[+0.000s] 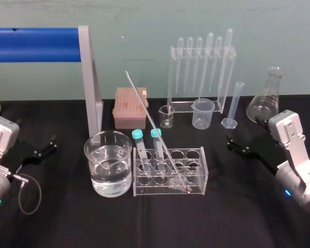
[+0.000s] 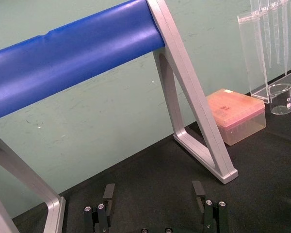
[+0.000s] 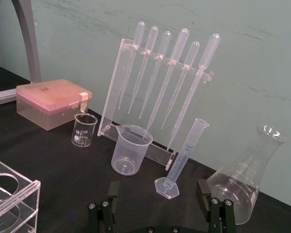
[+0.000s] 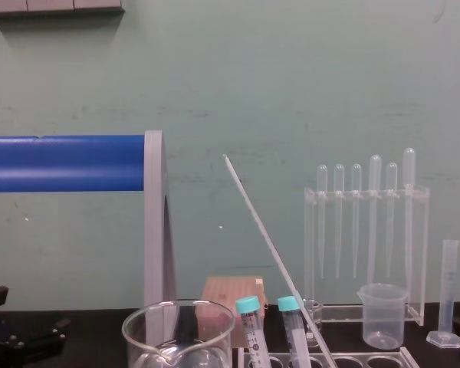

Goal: Hold the thermometer with one hand and immerse one end into the beaker, then reinsert it into the test tube rack.

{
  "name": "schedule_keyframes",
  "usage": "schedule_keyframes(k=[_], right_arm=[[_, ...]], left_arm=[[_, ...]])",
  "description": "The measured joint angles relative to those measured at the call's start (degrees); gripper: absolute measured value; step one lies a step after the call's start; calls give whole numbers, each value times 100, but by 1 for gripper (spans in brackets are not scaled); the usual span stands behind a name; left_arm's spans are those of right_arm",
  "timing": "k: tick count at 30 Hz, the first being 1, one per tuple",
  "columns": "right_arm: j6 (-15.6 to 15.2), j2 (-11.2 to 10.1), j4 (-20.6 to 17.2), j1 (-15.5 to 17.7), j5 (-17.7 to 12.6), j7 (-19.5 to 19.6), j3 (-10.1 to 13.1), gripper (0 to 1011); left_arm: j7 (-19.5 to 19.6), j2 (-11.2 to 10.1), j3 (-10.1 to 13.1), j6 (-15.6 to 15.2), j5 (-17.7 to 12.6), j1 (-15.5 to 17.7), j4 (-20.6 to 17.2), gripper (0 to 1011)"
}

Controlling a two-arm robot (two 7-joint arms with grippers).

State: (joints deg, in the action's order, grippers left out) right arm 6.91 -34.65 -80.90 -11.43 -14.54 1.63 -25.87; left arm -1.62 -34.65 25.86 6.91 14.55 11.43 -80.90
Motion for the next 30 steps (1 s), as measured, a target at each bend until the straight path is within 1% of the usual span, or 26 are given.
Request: schedule_keyframes(k=[30], right_arm=[[-1,0,0,0,0,-1,0,1002]], left_arm=[[0,0,0,0,0,0,0,1008]])
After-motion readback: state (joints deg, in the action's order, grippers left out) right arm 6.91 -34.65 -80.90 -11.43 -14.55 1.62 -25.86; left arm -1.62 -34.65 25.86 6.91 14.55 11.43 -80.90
